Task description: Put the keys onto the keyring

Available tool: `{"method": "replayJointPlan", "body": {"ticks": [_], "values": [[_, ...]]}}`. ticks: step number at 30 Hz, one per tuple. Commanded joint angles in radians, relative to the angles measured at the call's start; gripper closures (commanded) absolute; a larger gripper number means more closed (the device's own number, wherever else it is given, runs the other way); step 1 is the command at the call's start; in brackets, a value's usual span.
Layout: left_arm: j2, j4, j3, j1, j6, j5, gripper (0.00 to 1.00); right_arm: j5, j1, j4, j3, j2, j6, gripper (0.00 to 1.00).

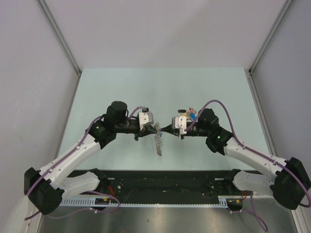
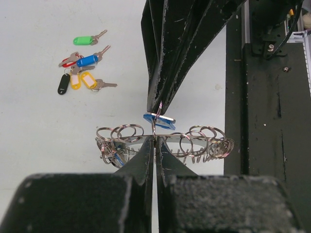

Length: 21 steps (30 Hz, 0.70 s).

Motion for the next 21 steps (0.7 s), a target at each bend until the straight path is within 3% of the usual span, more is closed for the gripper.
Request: {"method": "replayJointPlan", "body": {"ticks": [1,21], "values": [[0.008,0.07,0.037,-0.025,-0.006,0.037,1.0,0.022,0.034,-0.015,0.048,0.02,-0.025,1.0],[0.014,0.038,0.06,-0.038,-0.018,-0.015,1.0,0.152,0.114,-0.119,0.103,0.058,-0.1,1.0]]}}
